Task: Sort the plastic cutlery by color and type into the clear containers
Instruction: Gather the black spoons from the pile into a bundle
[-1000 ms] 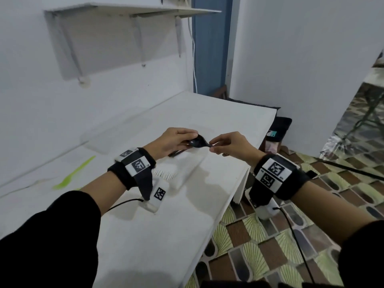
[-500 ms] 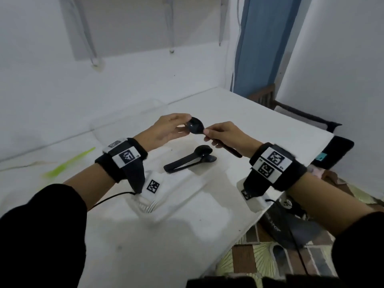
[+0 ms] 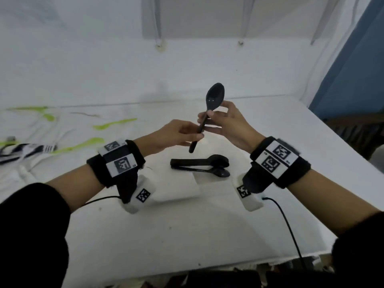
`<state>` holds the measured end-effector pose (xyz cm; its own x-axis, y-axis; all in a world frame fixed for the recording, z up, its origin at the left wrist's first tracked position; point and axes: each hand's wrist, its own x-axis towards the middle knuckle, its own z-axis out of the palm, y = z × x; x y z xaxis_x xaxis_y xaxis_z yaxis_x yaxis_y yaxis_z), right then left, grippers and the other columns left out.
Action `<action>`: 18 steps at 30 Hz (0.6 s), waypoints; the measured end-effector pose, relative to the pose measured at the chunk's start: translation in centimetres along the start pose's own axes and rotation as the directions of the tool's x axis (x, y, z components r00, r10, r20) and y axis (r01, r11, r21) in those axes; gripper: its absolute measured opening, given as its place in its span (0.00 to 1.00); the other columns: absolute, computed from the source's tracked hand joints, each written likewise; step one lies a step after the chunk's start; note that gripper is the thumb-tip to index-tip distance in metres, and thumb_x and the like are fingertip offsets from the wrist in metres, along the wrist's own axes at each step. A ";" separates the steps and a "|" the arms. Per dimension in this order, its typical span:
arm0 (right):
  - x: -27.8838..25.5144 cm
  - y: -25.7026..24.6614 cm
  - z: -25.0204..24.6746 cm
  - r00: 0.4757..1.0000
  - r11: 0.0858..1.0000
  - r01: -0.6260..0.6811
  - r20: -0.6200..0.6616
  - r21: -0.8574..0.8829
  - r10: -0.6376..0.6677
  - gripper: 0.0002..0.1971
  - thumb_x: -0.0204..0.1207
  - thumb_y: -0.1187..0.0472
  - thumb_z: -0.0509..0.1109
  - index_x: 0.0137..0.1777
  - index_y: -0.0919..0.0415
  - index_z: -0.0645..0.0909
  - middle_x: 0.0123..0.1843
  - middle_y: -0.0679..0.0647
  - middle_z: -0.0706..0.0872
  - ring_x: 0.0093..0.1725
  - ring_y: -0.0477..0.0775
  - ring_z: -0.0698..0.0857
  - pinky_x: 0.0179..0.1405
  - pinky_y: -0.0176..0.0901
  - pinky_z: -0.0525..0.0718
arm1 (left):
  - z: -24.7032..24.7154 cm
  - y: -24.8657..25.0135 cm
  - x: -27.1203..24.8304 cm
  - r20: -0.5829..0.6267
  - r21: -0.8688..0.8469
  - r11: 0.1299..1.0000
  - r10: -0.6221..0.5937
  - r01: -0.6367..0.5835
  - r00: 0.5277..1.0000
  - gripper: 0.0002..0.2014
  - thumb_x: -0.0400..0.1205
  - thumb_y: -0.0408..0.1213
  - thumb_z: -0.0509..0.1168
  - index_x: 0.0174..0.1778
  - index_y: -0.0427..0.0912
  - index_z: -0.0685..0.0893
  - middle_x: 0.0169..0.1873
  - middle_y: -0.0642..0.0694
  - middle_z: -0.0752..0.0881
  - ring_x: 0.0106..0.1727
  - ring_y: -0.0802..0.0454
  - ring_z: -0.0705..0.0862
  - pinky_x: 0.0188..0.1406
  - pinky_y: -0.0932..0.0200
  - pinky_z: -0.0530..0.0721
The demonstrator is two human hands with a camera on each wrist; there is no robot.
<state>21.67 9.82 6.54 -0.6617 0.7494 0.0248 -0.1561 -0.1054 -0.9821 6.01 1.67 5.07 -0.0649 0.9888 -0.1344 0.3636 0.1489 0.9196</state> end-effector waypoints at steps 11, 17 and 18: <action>0.2 3.4 -4.6 0.951 0.677 -0.052 0.171 -0.734 0.259 0.17 0.68 0.66 0.78 0.54 0.59 0.78 0.41 0.55 0.87 0.32 0.41 0.84 0.35 0.36 0.87 | -2.2 -2.6 -2.0 -0.099 0.377 0.906 -0.168 0.193 0.981 0.16 0.71 0.37 0.76 0.53 0.36 0.88 0.44 0.38 0.90 0.41 0.50 0.88 0.50 0.52 0.88; -0.4 4.4 -5.3 0.852 0.355 0.361 0.460 -0.863 0.252 0.12 0.67 0.61 0.79 0.49 0.59 0.84 0.38 0.43 0.81 0.34 0.38 0.77 0.35 0.26 0.73 | -3.0 -3.5 -2.4 -0.072 0.618 0.766 -0.171 0.178 0.983 0.10 0.73 0.38 0.74 0.50 0.45 0.89 0.25 0.68 0.83 0.27 0.78 0.79 0.42 0.78 0.73; -0.4 4.6 -5.2 0.834 0.242 0.421 0.478 -0.874 0.274 0.12 0.68 0.60 0.78 0.51 0.58 0.84 0.40 0.44 0.80 0.37 0.40 0.76 0.34 0.29 0.70 | -3.0 -3.6 -2.3 -0.055 0.641 0.750 -0.168 0.164 0.984 0.10 0.73 0.38 0.75 0.50 0.45 0.89 0.21 0.70 0.82 0.28 0.79 0.79 0.39 0.80 0.72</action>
<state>25.02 12.41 1.00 -0.9455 0.2837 -0.1596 0.3244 0.8616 -0.3905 2.01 -1.18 3.18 -0.1764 0.9475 -0.2667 0.8575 0.2810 0.4309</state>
